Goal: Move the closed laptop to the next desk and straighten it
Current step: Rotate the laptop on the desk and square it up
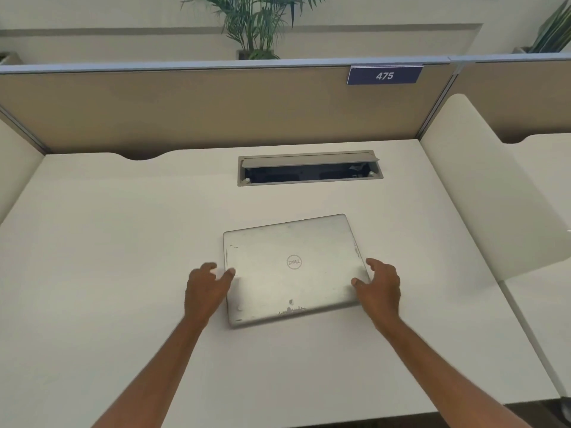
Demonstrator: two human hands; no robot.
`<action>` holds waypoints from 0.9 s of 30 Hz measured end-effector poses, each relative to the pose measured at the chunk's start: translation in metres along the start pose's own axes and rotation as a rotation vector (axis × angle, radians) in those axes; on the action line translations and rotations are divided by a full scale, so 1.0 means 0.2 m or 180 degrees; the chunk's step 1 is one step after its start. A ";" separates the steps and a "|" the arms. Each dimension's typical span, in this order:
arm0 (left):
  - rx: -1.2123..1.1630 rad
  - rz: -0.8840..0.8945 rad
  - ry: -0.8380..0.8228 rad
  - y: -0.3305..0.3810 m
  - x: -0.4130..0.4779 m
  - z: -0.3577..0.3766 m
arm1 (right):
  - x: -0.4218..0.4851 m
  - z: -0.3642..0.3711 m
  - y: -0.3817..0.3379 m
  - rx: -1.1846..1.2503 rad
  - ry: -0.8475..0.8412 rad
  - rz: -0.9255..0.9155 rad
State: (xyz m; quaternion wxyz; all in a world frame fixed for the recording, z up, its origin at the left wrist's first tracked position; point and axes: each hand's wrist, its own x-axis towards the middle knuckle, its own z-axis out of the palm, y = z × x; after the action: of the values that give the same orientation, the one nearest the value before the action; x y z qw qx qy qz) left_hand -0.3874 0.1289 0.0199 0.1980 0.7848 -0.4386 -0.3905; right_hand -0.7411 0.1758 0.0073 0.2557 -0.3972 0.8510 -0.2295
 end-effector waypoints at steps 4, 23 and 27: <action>0.0442 0.0717 -0.0095 0.25 0.10 0.05 | -0.25 0.09 -0.05 0.1081 -0.0088 0.0190; 0.1950 0.1434 -0.1160 0.78 0.41 0.46 | -0.44 0.27 -0.10 0.3786 -0.1080 0.2692; 0.2014 0.1499 -0.1144 0.77 0.44 0.48 | -0.43 0.31 -0.10 0.3830 -0.0800 0.2875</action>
State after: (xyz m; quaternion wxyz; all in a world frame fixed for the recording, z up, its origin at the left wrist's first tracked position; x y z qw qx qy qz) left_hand -0.5178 -0.0252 0.0238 -0.0481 0.6048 -0.7313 -0.3114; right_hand -0.6434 0.2216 -0.0070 0.5920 0.1742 0.6236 -0.4799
